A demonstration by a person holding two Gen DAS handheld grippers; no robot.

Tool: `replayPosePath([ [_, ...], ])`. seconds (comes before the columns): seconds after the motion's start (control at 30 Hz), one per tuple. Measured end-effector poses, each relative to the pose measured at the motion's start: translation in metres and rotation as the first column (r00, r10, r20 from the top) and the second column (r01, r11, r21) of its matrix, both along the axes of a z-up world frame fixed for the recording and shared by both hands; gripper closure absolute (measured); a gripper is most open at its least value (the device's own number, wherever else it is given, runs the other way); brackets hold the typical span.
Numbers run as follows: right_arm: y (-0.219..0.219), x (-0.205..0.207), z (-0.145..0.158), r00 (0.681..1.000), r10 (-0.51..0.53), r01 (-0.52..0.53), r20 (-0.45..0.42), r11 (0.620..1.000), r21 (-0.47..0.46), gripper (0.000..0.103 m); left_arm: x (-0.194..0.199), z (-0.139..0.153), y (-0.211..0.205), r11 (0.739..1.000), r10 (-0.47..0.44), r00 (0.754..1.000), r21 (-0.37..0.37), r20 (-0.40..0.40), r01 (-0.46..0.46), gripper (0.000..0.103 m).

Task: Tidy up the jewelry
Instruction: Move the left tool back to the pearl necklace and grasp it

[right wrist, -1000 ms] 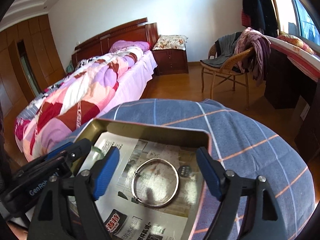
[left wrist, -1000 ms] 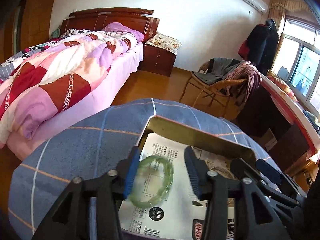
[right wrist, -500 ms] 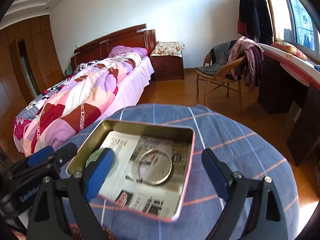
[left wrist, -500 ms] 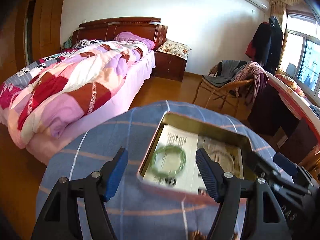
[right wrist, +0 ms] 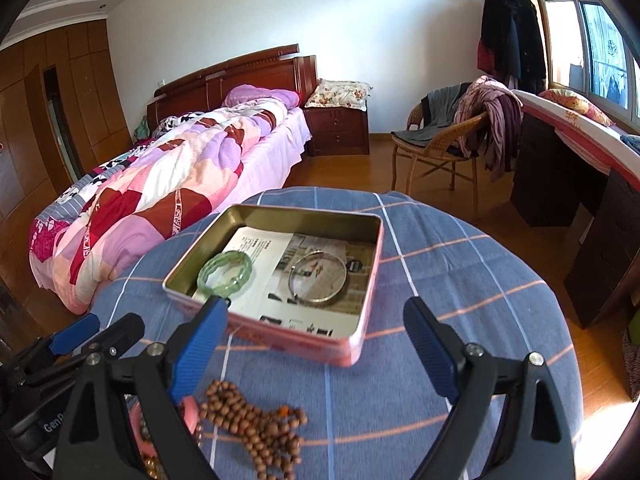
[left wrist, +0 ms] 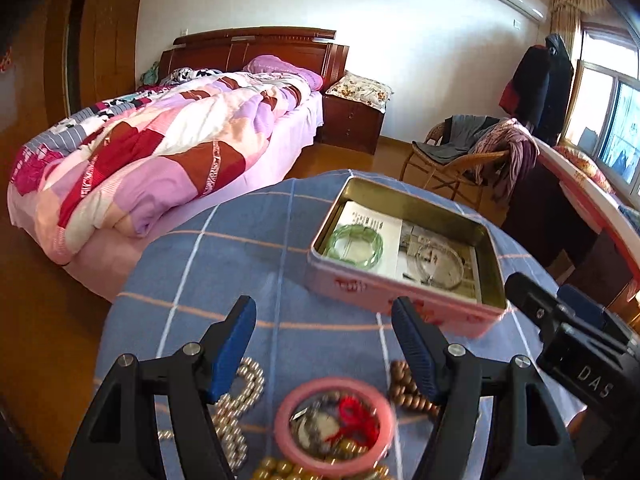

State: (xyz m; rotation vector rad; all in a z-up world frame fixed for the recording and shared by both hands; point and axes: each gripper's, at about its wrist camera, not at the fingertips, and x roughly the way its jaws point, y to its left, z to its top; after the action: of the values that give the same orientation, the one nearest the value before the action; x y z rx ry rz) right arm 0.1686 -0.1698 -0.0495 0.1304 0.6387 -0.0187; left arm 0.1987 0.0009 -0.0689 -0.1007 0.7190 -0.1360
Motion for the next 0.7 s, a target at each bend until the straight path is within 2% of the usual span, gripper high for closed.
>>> replayPosePath([
  [0.3, 0.008, -0.021, -0.005, 1.0, 0.012, -0.012, -0.018, 1.0, -0.023, 0.011, -0.034, -0.005, 0.006, 0.999, -0.012, 1.0, 0.033, 0.012, 0.012, 0.033],
  [0.5, 0.014, -0.034, -0.007, 0.999, 0.031, -0.032, -0.021, 0.999, -0.031, 0.011, -0.048, -0.005, 0.014, 0.999, -0.02, 1.0, 0.029, 0.023, 0.02, 0.033],
  [0.7, 0.015, -0.049, -0.012, 0.999, 0.035, -0.037, -0.025, 0.998, -0.051, 0.011, -0.067, -0.01, 0.031, 0.999, -0.016, 0.999, 0.047, 0.028, 0.015, 0.033],
])
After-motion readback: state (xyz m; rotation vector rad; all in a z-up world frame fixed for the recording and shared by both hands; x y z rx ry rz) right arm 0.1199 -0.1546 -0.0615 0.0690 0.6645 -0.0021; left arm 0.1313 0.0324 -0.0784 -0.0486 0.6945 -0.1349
